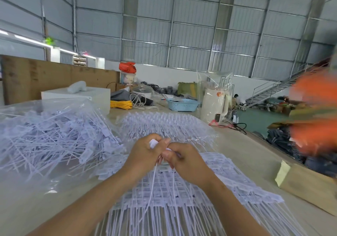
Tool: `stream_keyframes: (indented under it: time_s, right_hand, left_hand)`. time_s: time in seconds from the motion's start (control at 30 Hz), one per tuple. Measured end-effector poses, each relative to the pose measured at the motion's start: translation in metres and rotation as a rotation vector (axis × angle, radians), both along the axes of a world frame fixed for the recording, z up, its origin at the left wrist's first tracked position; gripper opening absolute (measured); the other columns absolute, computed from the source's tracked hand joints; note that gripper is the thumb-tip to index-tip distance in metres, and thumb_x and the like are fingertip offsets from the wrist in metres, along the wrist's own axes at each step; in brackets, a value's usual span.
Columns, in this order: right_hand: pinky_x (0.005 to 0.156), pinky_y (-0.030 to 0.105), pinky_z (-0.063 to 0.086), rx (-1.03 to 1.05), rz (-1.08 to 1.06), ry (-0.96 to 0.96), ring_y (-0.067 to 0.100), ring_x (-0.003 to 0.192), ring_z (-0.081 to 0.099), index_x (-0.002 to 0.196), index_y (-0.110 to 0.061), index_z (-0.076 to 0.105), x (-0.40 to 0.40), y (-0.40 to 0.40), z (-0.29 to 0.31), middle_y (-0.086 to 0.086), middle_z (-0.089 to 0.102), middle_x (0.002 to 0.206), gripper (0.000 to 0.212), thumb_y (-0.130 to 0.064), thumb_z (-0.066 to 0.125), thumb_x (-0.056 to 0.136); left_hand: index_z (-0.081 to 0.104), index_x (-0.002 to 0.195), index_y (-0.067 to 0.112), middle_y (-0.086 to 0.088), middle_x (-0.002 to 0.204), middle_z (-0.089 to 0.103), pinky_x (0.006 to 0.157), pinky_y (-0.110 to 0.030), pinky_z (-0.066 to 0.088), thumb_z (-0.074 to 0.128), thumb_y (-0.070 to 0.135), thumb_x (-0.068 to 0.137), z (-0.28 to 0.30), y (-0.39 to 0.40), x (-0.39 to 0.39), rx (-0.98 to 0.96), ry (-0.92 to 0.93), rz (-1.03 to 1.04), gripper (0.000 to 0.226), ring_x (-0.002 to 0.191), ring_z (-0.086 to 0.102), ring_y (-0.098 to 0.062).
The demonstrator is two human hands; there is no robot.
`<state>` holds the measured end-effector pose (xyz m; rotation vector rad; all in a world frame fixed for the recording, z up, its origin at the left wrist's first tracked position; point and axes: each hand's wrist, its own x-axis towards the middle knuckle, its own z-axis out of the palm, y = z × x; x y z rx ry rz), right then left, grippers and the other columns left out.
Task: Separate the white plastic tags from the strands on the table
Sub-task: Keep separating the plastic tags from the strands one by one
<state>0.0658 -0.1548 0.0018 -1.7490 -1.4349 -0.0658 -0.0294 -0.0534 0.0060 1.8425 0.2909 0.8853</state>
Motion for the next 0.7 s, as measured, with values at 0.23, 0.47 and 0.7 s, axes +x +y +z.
stream_keyframes:
  time_s: [0.23, 0.47, 0.7]
  right_hand:
    - [0.059, 0.03, 0.045, 0.124, -0.152, -0.265, 0.014, 0.057, 0.051, 0.085, -0.016, 0.074, -0.01, 0.008, -0.001, 0.004, 0.069, 0.07, 0.023, -0.028, 0.056, 0.093]
    - [0.043, 0.022, 0.037, 0.335, -0.222, -0.593, 0.017, 0.044, 0.048, 0.062, -0.012, 0.062, -0.019, 0.003, 0.009, -0.003, 0.054, 0.051, 0.029, -0.024, 0.057, 0.088]
    - [0.06, 0.019, 0.036, 0.333, 0.074, 0.089, 0.005, 0.06, 0.045, 0.062, -0.024, 0.051, -0.021, -0.002, 0.018, -0.009, 0.05, 0.064, 0.034, -0.012, 0.053, 0.094]
  left_hand:
    - [0.055, 0.057, 0.012, 0.003, 0.039, 0.047, 0.035, -0.013, 0.03, 0.063, 0.024, 0.09, 0.007, 0.008, -0.002, -0.236, 0.017, 0.033, 0.036, 0.031, 0.039, -0.005]
    - [0.061, 0.076, 0.008, -0.005, 0.056, 0.055, 0.037, -0.019, 0.03, 0.063, 0.026, 0.091, 0.017, 0.036, -0.007, -0.34, 0.062, 0.295, 0.023, 0.041, 0.043, -0.014]
    - [0.059, 0.08, 0.016, -0.001, 0.048, 0.062, 0.042, -0.021, 0.05, 0.063, 0.033, 0.089, 0.037, 0.039, -0.03, -0.304, -0.167, 0.246, 0.02, 0.042, 0.06, -0.014]
